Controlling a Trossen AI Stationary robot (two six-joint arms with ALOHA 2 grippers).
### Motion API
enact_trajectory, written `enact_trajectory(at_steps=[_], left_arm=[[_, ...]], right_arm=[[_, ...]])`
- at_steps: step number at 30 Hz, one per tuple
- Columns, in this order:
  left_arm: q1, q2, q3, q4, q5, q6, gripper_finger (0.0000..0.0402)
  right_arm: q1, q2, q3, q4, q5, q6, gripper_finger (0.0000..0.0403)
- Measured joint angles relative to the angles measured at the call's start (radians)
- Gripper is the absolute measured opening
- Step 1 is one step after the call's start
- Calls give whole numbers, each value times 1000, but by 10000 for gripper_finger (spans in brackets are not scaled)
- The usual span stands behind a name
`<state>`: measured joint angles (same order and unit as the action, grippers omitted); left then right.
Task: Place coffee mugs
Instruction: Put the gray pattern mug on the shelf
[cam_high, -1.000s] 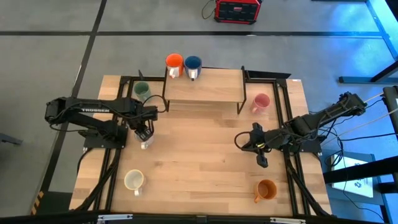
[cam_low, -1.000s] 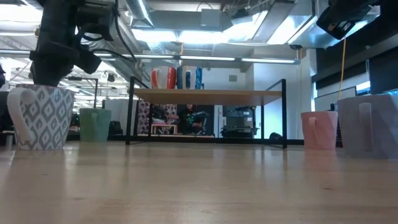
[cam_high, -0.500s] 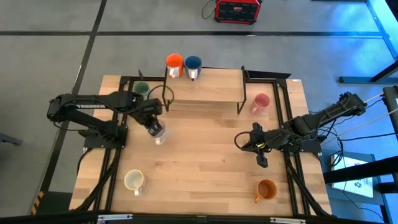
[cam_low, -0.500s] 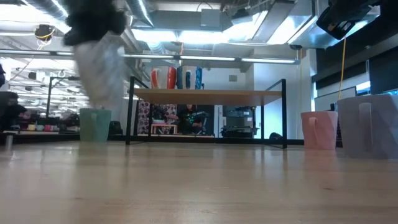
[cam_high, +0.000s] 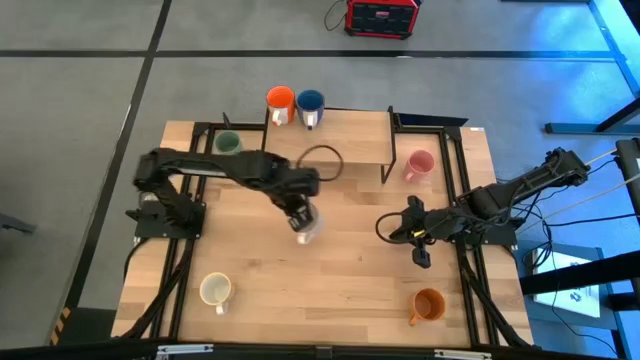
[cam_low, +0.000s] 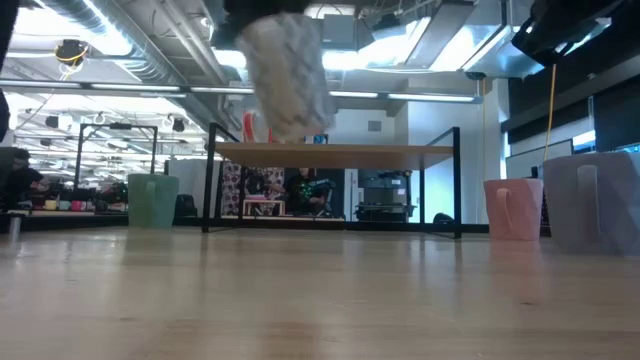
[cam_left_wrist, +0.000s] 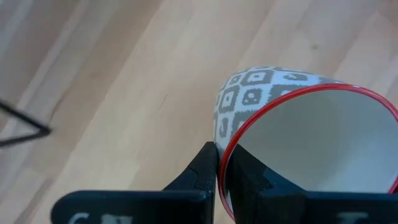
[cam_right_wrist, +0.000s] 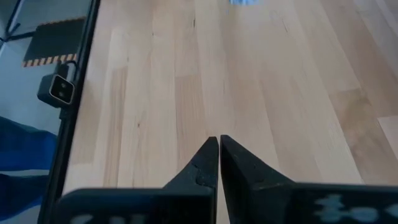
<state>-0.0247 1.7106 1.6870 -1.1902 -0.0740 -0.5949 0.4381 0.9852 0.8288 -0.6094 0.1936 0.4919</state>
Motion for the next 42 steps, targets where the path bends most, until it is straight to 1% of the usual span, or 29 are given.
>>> enact_trajectory(at_steps=[5, 9, 12, 17, 22, 28, 31, 33, 38, 40, 42], left_arm=[[-6, 154, 105, -2, 10, 0, 15], [-11, 263, 168, -7, 40, 3, 16], [-16, 323, 199, -8, 40, 1, 16], [-8, 391, 210, -5, 32, -23, 16], [7, 424, 211, 5, 35, -31, 16], [25, 427, 212, 23, 46, -58, 16], [34, 428, 212, 27, 75, -58, 20], [36, 430, 211, 27, 97, -58, 30], [33, 425, 211, 25, 107, -36, 71], [34, 415, 220, 21, 109, -28, 86], [34, 411, 251, -3, 117, -25, 98]], right_arm=[[0, 0, 0, -18, 0, 0, 7], [0, 0, 0, -44, 1, 6, 7], [0, 0, 0, -58, 1, 8, 7], [0, 0, 0, -75, 1, 9, 7], [0, 0, 0, -76, 1, 9, 7], [0, 0, 0, -78, 0, 9, 7], [0, 0, 0, -79, -2, 14, 7], [0, 0, 0, -79, -2, 33, 7], [0, 0, 0, -73, -2, 113, 9], [-2, 0, 0, -74, 0, 143, 19], [-8, 0, 0, -71, 2, 162, 41]])
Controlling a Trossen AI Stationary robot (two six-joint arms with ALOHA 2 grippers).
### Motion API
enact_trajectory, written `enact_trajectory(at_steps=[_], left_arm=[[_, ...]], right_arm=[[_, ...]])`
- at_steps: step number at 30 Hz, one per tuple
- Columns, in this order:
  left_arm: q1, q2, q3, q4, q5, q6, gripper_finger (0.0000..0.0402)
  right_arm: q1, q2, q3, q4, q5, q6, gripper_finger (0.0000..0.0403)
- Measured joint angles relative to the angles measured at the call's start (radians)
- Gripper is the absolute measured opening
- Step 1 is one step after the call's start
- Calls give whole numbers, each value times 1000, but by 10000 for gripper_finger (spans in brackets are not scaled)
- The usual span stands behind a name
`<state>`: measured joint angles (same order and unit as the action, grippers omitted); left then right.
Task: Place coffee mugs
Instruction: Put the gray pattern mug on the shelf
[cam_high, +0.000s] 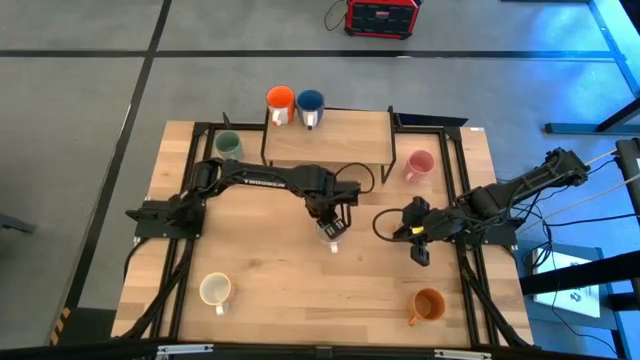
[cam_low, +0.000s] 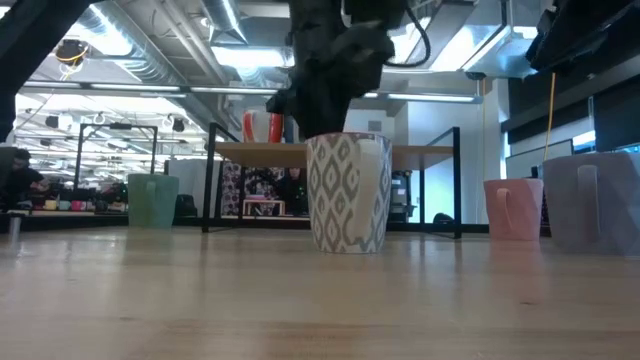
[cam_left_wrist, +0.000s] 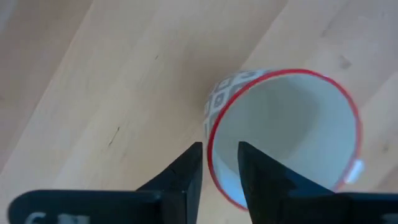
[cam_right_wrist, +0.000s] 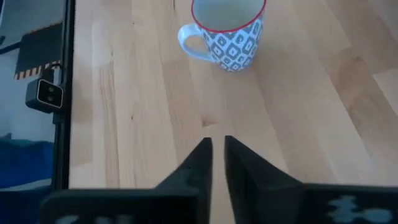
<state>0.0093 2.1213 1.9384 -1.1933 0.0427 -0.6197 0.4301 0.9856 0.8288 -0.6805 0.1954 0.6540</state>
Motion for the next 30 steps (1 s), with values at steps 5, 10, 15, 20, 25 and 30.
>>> enact_trajectory(at_steps=[5, 10, 15, 20, 25, 30], left_arm=[[-19, -30, 117, -118, 41, 2, 108], [-113, -127, 202, -200, -53, 84, 109], [-254, -266, 151, -214, -226, 149, 109], [-408, -425, -8, -197, -488, 77, 109], [-531, -606, -248, -179, -624, -81, 109], [-611, -767, -484, -126, -664, -208, 109]], right_arm=[[2, 11, 1, 100, 84, 15, 129], [2, 45, 2, 322, 151, -56, 206], [-56, 137, 51, 356, 141, -57, 232], [-150, 298, 214, 222, 91, -53, 225], [-257, 499, 420, -18, -35, 4, 213], [-330, 670, 576, -159, -106, 75, 210]])
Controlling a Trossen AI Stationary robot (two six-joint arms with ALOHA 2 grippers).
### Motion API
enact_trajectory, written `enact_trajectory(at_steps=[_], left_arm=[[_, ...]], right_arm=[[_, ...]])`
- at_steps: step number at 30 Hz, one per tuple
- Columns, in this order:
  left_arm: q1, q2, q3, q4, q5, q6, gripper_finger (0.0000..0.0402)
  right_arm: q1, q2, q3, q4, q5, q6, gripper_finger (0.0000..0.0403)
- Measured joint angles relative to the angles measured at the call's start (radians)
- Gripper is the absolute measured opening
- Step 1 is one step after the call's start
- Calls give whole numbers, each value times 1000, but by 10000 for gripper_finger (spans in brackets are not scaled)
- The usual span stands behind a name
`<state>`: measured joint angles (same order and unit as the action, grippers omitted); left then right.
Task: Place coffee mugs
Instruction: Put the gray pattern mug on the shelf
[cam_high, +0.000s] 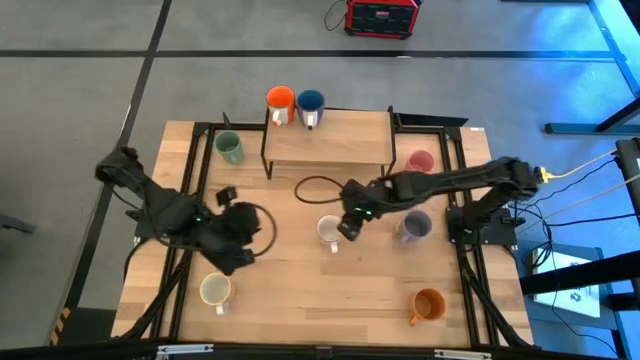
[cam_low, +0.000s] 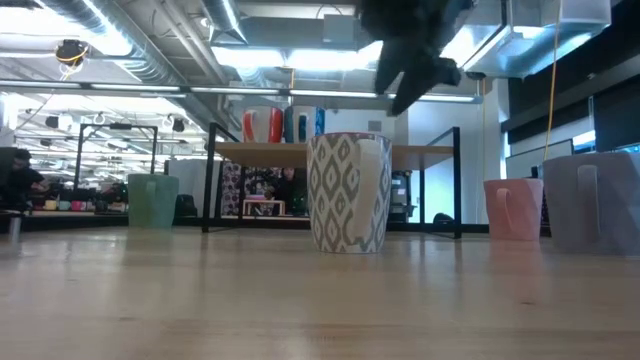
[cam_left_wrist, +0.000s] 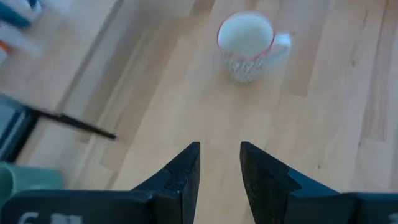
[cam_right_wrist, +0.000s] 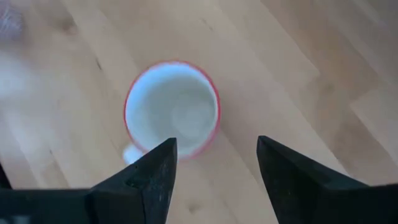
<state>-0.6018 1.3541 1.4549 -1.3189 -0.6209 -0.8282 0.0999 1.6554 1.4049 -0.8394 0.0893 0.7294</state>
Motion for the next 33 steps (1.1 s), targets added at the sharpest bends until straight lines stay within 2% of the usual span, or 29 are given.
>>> enact_trajectory(at_steps=[6, 11, 20, 26, 29, 33], left_arm=[[-54, -151, -234, 126, -3, -55, 109], [-69, -210, -343, 205, 8, -60, 109], [-68, -213, -392, 215, 9, -53, 109], [-68, -213, -396, 214, 9, -33, 109], [-68, -213, -396, 214, 9, -26, 109], [-68, -213, -396, 214, 4, -26, 109]], right_arm=[[-50, 120, 80, -20, -78, 83, 209], [-64, 168, 86, -25, -96, 140, 209], [-61, 228, 87, -26, -98, 168, 209], [-61, 243, 87, -22, -41, 160, 208], [-61, 243, 87, -22, -26, 162, 193], [-61, 244, 87, -22, -29, 174, 153]])
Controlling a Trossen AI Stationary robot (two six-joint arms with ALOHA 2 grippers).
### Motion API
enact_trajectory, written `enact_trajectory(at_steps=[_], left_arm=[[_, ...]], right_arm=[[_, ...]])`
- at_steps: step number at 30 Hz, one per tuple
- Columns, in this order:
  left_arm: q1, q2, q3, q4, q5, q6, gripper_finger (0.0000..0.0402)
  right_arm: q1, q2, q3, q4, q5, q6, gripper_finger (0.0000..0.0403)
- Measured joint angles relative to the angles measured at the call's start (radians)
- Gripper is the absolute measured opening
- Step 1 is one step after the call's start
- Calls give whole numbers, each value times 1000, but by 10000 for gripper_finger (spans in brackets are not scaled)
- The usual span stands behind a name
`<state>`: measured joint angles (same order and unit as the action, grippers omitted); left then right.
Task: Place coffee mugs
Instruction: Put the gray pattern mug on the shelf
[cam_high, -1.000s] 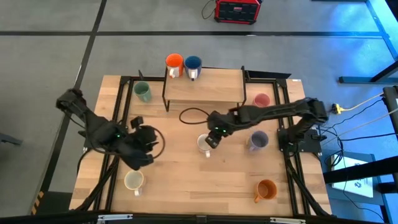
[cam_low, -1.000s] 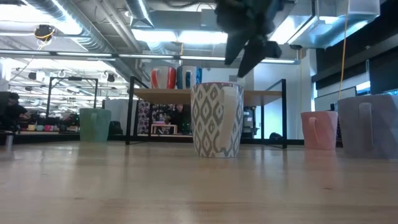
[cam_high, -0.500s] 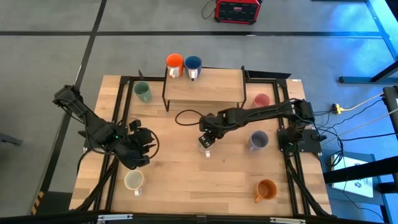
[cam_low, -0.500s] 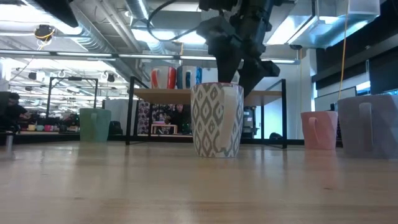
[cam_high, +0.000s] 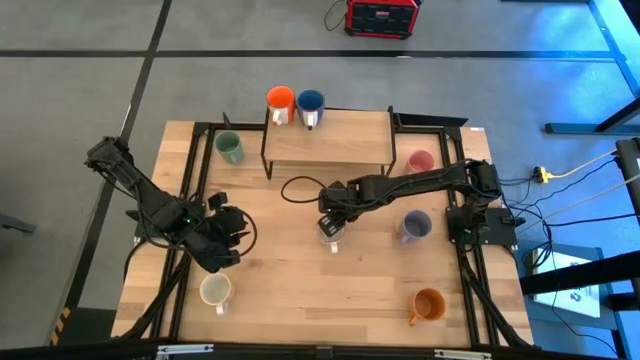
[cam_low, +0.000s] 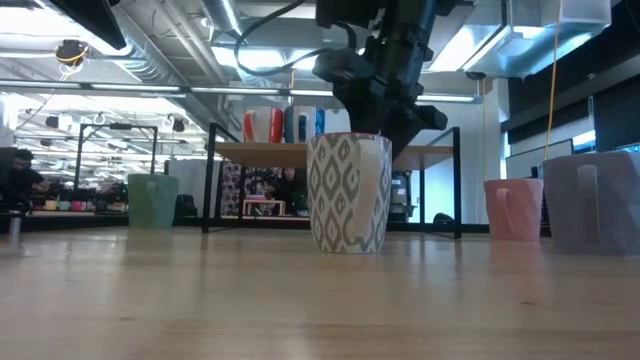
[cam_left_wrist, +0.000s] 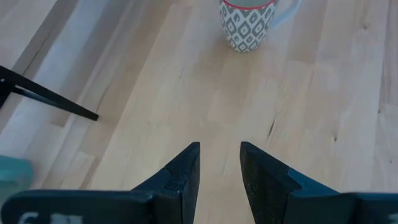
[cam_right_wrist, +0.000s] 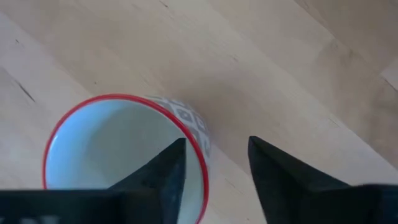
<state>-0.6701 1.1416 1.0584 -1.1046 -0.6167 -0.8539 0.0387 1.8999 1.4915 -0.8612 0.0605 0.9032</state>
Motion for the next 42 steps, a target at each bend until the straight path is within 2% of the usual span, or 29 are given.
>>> enact_trajectory(at_steps=[12, 20, 32, 37, 42], left_arm=[[0, 0, 0, 0, -13, 26, 109], [0, 1, 0, 0, -36, 26, 109], [0, 1, 0, -1, -31, 47, 109], [0, 1, 0, -1, -29, 50, 109], [14, 1, 0, -1, -27, 50, 109]], right_arm=[[1, 7, 0, 5, 24, 11, 10], [0, -34, 25, -48, 55, 37, 7], [-32, -53, 454, -404, 155, -76, 3], [-115, -53, 582, -503, 212, -159, 3], [-225, -53, 644, -507, 192, -276, 2]])
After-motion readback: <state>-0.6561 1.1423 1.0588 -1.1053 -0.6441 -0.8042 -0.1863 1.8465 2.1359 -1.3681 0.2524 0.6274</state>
